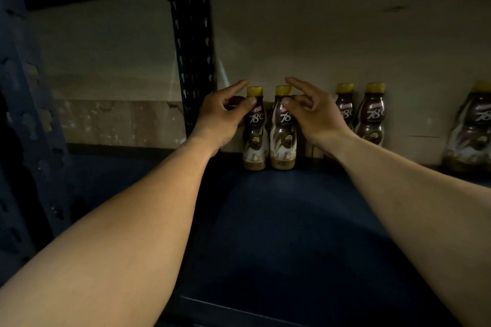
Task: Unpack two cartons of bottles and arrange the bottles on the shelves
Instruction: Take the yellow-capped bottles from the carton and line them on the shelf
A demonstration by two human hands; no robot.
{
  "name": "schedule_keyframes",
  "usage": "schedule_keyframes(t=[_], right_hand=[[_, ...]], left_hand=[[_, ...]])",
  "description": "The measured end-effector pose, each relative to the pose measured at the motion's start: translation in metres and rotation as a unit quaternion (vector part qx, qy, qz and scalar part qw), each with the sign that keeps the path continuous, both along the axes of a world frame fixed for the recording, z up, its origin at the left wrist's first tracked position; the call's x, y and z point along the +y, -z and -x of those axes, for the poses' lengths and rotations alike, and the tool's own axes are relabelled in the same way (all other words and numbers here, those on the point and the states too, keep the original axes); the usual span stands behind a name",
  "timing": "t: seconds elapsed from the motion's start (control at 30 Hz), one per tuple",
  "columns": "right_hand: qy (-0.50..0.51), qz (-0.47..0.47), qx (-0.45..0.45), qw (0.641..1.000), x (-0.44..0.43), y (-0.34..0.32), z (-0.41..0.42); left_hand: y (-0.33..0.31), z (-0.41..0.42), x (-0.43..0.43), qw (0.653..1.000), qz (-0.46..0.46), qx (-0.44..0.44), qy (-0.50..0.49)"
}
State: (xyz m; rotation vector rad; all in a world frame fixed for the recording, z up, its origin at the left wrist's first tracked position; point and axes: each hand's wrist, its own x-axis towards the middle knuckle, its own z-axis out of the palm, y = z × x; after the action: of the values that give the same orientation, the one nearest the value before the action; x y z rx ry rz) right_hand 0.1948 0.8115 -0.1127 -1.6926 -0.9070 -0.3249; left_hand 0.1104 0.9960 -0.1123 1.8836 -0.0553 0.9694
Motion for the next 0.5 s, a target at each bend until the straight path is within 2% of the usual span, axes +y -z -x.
schedule_keyframes(t=[0.5], right_hand=[[-0.026,0.005,0.007,1.0,-0.0016,0.0038,-0.0059]], left_hand=[[0.0012,0.0019,-0.0029,1.0,-0.012,0.017,0.017]])
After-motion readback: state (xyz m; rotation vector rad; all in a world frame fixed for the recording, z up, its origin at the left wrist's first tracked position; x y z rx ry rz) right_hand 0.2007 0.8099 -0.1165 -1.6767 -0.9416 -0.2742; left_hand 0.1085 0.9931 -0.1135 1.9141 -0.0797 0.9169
